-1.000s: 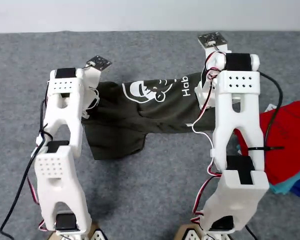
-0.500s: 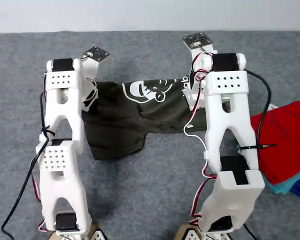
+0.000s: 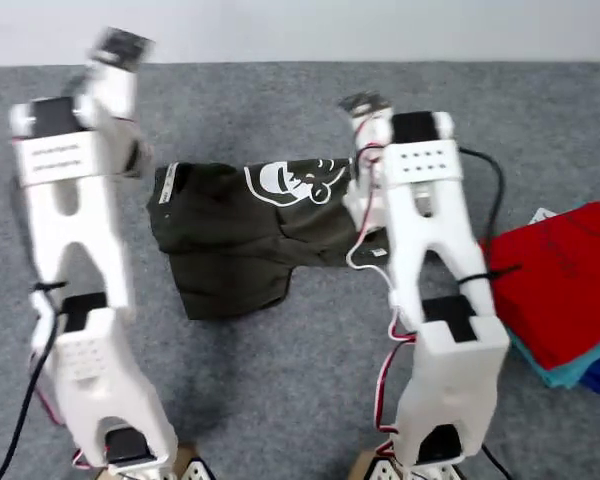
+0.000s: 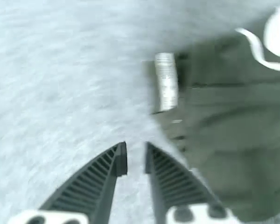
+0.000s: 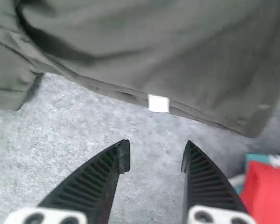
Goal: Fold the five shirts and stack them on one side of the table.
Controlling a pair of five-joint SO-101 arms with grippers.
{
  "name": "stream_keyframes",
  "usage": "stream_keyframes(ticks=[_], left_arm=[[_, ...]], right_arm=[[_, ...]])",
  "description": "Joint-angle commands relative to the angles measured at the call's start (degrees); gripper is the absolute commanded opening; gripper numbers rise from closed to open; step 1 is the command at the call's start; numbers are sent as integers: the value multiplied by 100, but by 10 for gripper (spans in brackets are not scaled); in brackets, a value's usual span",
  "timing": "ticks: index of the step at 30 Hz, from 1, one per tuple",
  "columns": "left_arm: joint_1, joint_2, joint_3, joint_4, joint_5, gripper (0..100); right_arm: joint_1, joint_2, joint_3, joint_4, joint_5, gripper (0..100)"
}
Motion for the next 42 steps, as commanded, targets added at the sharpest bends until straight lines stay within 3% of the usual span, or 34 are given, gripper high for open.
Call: stream_keyframes(ticks=[1, 6, 11, 19, 28, 32, 36, 42], left_arm=[[-800, -642, 57, 141, 440, 7], [-1670, -844, 514, 123, 554, 6], [-2110, -835, 725, 105, 519, 6], [-2207, -835, 716, 79, 519, 6], [-2224, -879, 690, -18, 545, 6], [-2233, -844, 690, -18, 545, 6], [-2462, -835, 699, -105, 554, 6], [-3077, -826, 725, -167, 519, 6]], right_arm=[[-347, 215, -308, -382, -79, 146], [-549, 716, -308, -1077, -79, 36], [-681, 1253, -308, -1218, -70, 25], [-681, 1596, -316, -602, -44, 24], [-1156, 558, -756, -119, 0, 30], [-1930, 400, -756, 198, 642, 115], [-2642, 444, -756, 198, 738, 225], [-3310, 822, -756, -444, 1020, 244]])
